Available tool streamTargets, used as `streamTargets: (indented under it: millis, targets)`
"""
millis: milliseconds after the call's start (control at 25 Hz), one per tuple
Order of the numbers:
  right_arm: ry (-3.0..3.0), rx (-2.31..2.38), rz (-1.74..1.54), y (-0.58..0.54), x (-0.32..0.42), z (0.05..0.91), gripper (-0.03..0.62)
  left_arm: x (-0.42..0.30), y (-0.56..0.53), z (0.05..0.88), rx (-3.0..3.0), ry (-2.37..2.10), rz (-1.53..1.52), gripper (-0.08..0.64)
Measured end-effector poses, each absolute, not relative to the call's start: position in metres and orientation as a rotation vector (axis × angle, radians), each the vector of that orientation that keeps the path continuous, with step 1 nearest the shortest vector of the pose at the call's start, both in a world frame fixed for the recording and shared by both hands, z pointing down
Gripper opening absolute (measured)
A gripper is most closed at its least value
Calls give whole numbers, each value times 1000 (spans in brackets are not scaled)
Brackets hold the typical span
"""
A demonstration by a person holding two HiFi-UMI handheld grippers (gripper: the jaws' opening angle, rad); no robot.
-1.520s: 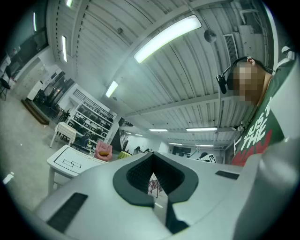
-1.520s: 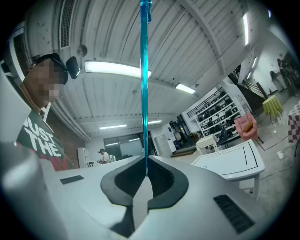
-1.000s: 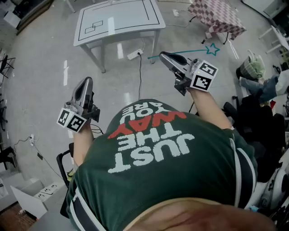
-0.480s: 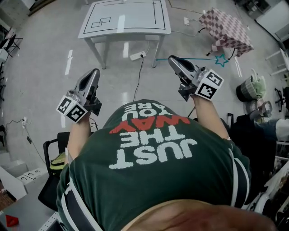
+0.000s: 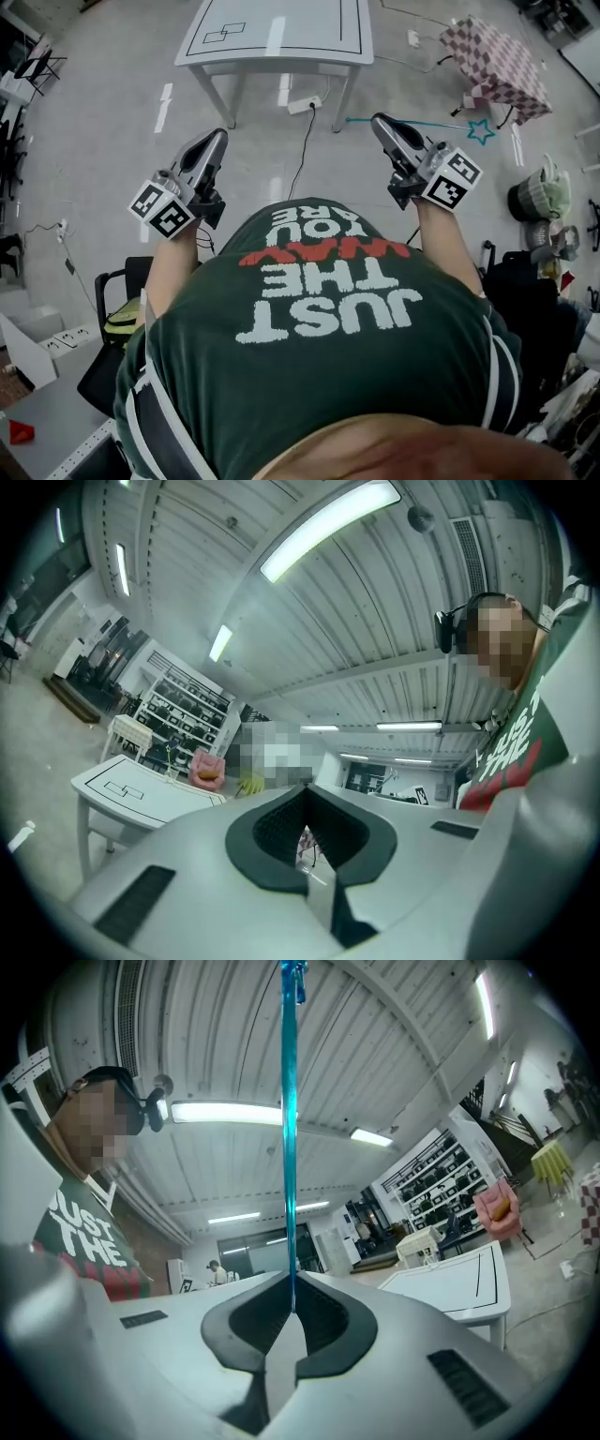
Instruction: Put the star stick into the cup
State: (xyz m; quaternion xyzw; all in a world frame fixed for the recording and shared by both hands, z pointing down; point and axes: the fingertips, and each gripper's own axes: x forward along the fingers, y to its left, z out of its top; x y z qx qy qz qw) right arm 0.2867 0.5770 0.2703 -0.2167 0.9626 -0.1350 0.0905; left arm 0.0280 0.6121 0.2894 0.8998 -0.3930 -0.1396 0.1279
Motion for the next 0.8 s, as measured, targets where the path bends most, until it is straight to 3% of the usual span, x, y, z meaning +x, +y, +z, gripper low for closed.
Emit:
streamTargets:
  millis: [400, 800]
  targets:
    - [2884, -741, -415, 473, 221, 288, 43, -33, 488, 325, 2600, -1009, -445, 8]
    - [2859, -821, -374, 295, 63, 256, 43, -167, 283, 312, 2677, -833, -450, 8]
